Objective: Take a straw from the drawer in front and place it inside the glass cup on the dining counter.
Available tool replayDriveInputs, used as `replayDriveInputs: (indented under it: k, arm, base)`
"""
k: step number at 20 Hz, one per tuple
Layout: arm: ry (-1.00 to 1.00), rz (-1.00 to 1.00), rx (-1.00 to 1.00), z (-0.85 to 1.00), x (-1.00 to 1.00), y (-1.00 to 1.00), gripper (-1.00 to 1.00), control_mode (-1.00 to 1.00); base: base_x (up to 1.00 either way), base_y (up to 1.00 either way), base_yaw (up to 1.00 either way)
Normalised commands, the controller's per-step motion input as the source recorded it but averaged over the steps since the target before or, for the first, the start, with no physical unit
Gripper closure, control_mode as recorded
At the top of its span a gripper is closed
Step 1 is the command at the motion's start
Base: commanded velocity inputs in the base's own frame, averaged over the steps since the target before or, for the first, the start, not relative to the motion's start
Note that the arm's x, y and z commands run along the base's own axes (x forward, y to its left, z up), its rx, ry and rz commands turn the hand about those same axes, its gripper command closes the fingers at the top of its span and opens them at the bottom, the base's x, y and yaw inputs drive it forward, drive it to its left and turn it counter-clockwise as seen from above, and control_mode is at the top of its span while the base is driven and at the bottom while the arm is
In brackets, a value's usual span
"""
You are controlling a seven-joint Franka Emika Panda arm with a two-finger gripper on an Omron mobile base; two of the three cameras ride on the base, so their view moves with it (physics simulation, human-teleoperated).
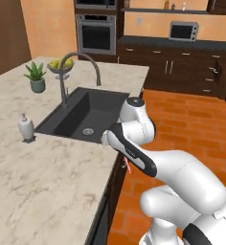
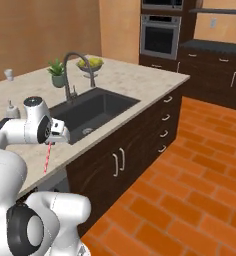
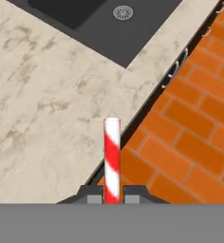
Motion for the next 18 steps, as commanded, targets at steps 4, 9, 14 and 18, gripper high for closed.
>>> replayDriveInputs:
  k: [4, 9, 14, 18]
  arm:
    - [0.00, 0.00, 0.00, 0.00, 0.00, 0.00, 1.00, 1.00]
    - [0.00, 0.00, 0.00, 0.00, 0.00, 0.00, 1.00, 1.00]
    - [0.00, 0.00, 0.00, 0.00, 0.00, 0.00, 1.00, 1.00]
    - [0.00, 0.00, 0.00, 0.00, 0.00, 0.00, 1.00, 1.00]
  base:
    - [-1.00, 0.61, 0.00]
    - [-1.00, 0.64, 0.00]
    - [-0.93, 0.73, 0.00]
    - [-0.46, 0.93, -0.03]
